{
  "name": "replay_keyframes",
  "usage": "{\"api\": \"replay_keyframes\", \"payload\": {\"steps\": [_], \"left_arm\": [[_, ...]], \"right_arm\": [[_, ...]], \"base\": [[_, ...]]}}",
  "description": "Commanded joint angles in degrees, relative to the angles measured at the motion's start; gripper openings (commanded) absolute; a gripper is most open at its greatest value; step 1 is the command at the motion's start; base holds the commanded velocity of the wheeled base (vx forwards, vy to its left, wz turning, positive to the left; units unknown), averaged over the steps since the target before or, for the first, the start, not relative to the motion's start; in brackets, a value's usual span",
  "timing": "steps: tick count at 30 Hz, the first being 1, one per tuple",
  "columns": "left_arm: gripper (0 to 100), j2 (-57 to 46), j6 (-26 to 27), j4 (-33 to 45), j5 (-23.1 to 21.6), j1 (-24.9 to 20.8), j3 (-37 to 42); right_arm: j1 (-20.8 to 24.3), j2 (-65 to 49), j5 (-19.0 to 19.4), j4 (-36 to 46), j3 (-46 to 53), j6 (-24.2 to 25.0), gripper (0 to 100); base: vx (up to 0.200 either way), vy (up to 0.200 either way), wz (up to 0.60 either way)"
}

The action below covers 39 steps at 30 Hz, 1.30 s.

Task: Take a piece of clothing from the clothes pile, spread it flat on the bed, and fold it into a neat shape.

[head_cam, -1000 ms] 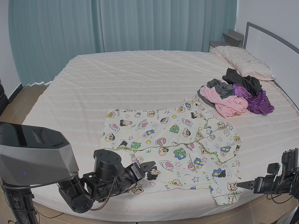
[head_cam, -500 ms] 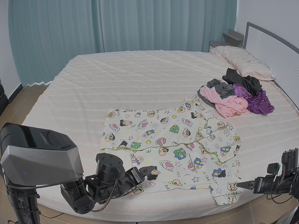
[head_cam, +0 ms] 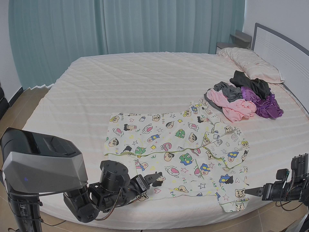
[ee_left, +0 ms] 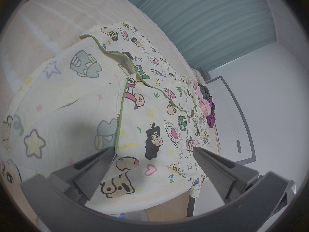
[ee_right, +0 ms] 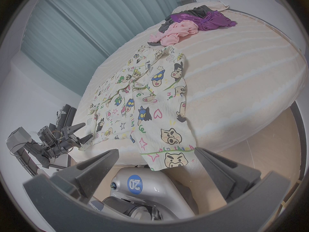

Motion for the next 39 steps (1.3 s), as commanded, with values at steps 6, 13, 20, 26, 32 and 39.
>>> {"api": "replay_keyframes", "payload": {"steps": [6,13,20,26,32,39], "left_arm": [[100,0.4,-0.2,0.0,0.6,0.1,-2.0],[100,0.1,-0.4,0.0,0.6,0.2,-2.1],[100,0.8,0.1,0.0,2.3,0.5,-2.9],[0,0.7,0.0,0.1,2.7,0.5,-2.4],[0,0.8,0.5,0.4,3.9,0.4,-0.9],[0,0.7,4.3,0.5,5.7,0.2,1.2]], "right_arm": [[0.0,0.0,0.0,0.0,0.9,0.0,100],[0.0,0.1,0.0,0.0,0.9,0.0,100],[0.0,0.1,0.0,0.0,0.9,0.0,100],[0.0,0.1,0.0,0.0,0.9,0.0,100],[0.0,0.1,0.0,0.0,0.9,0.0,100],[0.0,-0.3,-0.1,0.0,0.9,0.0,100]], "base": [[0.0,0.0,0.0],[0.0,0.0,0.0],[0.0,0.0,0.0],[0.0,0.0,0.0],[0.0,0.0,0.0],[0.0,0.0,0.0]]}}
